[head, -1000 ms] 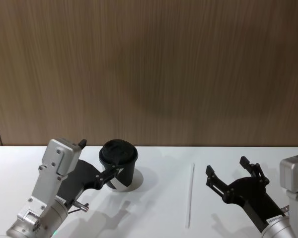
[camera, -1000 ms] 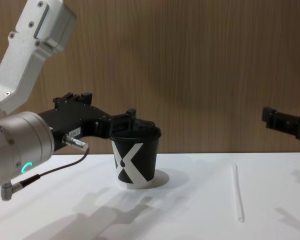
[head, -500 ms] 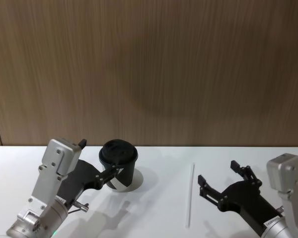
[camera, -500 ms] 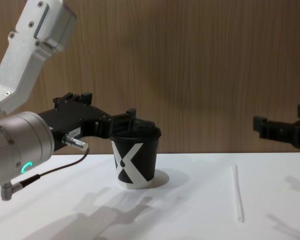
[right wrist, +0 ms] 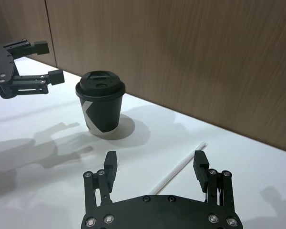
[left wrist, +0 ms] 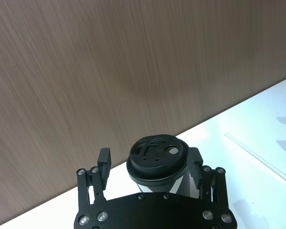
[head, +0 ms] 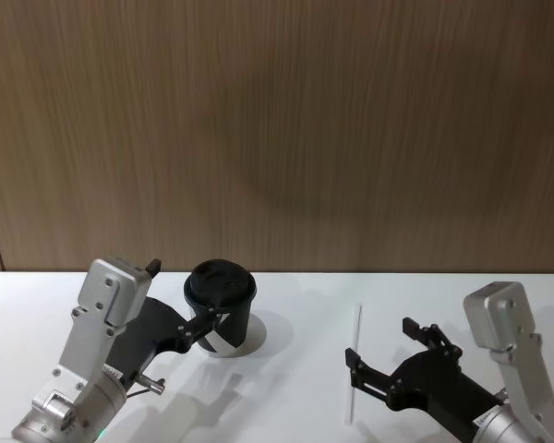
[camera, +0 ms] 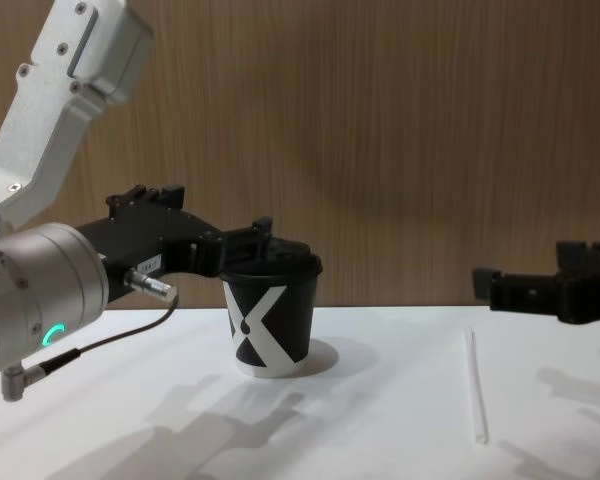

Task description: Pick up the straw with one hand, pass it to the other hand, and insert it into the cup.

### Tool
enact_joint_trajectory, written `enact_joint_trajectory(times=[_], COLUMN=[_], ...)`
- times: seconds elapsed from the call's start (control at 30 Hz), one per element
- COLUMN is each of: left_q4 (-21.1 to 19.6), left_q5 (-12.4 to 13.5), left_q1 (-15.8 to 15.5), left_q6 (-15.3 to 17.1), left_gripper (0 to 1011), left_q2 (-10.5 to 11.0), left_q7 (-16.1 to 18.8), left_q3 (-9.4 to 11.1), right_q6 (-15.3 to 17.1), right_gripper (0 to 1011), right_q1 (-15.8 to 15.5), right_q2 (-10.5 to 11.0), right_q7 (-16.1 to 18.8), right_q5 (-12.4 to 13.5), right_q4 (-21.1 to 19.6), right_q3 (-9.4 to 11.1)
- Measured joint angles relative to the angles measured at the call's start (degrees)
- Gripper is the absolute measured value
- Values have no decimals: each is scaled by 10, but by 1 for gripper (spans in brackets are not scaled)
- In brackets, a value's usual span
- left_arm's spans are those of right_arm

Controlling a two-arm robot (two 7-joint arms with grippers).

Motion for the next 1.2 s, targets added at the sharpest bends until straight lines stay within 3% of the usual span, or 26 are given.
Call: enact_joint_trajectory(times=[0.43,0.6,1.2], left_q4=[0,0,0], left_q5=[0,0,0], left_q1=[0,0,0], left_q6=[0,0,0], left_gripper=[1000,1000,1000], left_q2=[0,0,0], left_q7=[0,0,0], left_q3=[0,0,0], right_q6=[110,136,127], right_gripper=[1001,1001,1001], right_q1=[14,20,47], right_q2=[-41,-46,-20], right_q7=[-13,-19,0], right_q5=[47,51,1], right_q4=[-2,-1,29], right_q3=[9,4,-46])
